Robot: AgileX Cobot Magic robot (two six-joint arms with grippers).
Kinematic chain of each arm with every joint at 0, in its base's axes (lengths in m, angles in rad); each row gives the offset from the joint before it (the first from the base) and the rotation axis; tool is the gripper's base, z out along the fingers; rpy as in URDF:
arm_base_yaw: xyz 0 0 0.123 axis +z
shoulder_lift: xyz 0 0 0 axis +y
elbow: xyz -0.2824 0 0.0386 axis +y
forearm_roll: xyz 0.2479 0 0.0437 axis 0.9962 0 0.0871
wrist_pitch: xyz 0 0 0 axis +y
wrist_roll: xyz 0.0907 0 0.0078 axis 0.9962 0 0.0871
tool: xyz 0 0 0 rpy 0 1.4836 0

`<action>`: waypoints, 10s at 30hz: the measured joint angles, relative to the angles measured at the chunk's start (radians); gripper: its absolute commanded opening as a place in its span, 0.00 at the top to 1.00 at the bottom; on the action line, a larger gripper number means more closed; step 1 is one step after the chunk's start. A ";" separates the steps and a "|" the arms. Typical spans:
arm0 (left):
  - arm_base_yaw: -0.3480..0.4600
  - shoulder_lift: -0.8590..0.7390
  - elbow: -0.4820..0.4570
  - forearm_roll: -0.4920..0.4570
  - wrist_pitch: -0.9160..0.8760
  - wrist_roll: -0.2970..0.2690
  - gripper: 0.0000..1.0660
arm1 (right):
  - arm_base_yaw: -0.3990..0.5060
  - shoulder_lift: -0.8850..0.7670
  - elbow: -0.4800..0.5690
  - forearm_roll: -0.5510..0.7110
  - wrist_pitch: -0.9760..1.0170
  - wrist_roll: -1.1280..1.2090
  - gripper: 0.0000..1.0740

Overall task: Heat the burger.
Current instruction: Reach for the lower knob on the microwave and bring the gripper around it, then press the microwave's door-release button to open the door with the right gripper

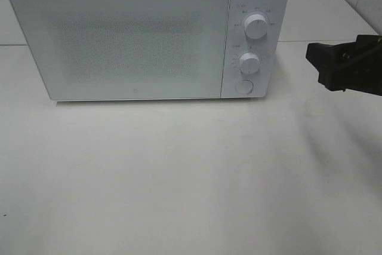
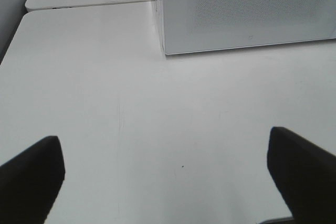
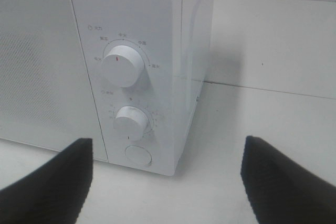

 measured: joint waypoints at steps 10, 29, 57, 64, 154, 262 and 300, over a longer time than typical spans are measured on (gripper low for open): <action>0.000 0.000 0.000 0.000 0.000 0.000 0.06 | 0.103 0.192 0.083 0.296 -0.383 -0.132 0.30; 0.000 0.000 0.000 0.000 0.000 0.000 0.06 | 0.505 0.530 0.060 0.844 -0.631 -0.326 0.30; 0.000 0.000 0.000 0.000 0.000 0.000 0.06 | 0.535 0.783 -0.308 0.899 -0.638 -0.401 0.30; 0.000 0.000 0.000 0.000 0.000 0.000 0.06 | 0.493 0.837 -0.370 0.892 -0.638 -0.401 0.30; 0.000 0.000 0.000 0.000 0.000 0.000 0.06 | 0.407 0.927 -0.443 0.787 -0.633 -0.113 1.00; 0.000 0.000 0.000 0.000 0.000 0.000 0.06 | 0.407 0.916 -0.412 0.777 -0.627 1.288 0.23; 0.000 0.000 0.000 0.000 0.000 0.000 0.06 | 0.268 0.421 -0.447 -0.004 0.819 0.378 0.30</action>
